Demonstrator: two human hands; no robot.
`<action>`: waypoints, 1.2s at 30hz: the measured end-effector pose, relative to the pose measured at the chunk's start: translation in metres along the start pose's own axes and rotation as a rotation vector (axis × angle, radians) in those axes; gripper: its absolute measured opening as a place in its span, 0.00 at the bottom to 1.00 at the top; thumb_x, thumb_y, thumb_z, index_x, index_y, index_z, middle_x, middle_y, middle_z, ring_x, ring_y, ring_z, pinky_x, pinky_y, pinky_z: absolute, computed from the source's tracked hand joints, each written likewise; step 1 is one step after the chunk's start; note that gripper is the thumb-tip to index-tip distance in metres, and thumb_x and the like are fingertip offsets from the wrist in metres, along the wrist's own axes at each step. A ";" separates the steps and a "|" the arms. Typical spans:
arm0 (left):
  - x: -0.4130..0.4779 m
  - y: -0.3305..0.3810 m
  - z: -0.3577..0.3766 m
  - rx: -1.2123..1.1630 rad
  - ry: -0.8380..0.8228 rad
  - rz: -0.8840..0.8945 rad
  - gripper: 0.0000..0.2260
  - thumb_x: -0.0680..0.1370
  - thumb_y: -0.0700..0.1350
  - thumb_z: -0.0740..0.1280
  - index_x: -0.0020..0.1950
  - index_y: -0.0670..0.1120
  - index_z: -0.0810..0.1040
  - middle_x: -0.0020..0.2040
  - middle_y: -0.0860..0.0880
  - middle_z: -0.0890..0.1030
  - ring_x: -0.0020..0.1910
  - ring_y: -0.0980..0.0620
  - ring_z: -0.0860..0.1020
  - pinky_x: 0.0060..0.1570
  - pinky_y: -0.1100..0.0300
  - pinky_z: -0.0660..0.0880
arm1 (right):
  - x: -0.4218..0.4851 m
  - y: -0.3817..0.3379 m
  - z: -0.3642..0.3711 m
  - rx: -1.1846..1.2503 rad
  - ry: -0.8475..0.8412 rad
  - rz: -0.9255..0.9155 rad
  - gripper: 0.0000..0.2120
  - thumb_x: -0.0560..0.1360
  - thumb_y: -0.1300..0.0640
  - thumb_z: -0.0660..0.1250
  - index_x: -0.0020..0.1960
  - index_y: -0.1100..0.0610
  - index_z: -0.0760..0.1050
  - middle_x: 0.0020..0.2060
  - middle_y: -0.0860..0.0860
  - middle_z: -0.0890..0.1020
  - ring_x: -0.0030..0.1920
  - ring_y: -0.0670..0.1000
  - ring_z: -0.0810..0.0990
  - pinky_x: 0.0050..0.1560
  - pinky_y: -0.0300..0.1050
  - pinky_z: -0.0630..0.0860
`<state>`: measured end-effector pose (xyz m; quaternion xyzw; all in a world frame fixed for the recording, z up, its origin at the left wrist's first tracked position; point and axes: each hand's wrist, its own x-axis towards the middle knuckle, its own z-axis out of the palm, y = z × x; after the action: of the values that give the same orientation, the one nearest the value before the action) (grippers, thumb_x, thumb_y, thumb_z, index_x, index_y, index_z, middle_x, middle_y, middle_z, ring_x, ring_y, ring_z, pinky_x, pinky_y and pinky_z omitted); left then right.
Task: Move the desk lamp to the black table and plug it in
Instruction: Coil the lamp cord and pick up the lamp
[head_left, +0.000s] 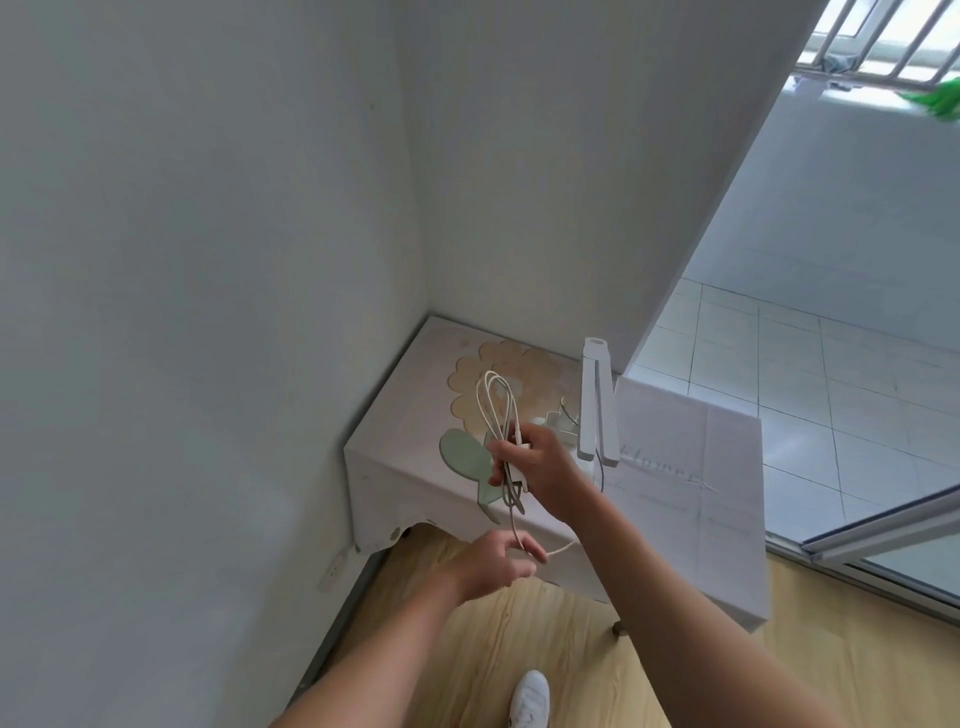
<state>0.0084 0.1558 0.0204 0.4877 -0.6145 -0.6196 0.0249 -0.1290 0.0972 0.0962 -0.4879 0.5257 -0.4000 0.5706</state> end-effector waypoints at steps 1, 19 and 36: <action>0.003 -0.004 0.002 0.061 0.045 -0.012 0.08 0.78 0.44 0.65 0.53 0.53 0.83 0.44 0.51 0.82 0.34 0.58 0.75 0.32 0.69 0.71 | 0.001 0.002 -0.003 0.008 -0.013 0.017 0.08 0.78 0.63 0.69 0.45 0.68 0.76 0.32 0.58 0.80 0.33 0.57 0.80 0.42 0.55 0.81; 0.073 0.046 0.026 -0.774 0.510 -0.188 0.18 0.76 0.25 0.67 0.60 0.40 0.69 0.51 0.35 0.84 0.50 0.43 0.84 0.57 0.50 0.81 | -0.055 0.089 -0.101 -0.130 0.176 0.455 0.08 0.74 0.61 0.72 0.48 0.66 0.82 0.42 0.56 0.88 0.38 0.53 0.86 0.38 0.46 0.79; 0.082 0.082 0.081 -0.345 0.236 -0.169 0.08 0.79 0.30 0.66 0.52 0.40 0.83 0.45 0.43 0.83 0.42 0.49 0.78 0.46 0.59 0.78 | -0.105 0.122 -0.143 -0.020 0.077 0.465 0.03 0.74 0.63 0.74 0.45 0.64 0.83 0.34 0.55 0.83 0.33 0.49 0.82 0.36 0.39 0.76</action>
<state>-0.1330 0.1439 0.0193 0.5952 -0.4492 -0.6540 0.1276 -0.2909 0.2044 0.0028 -0.3438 0.6493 -0.2708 0.6220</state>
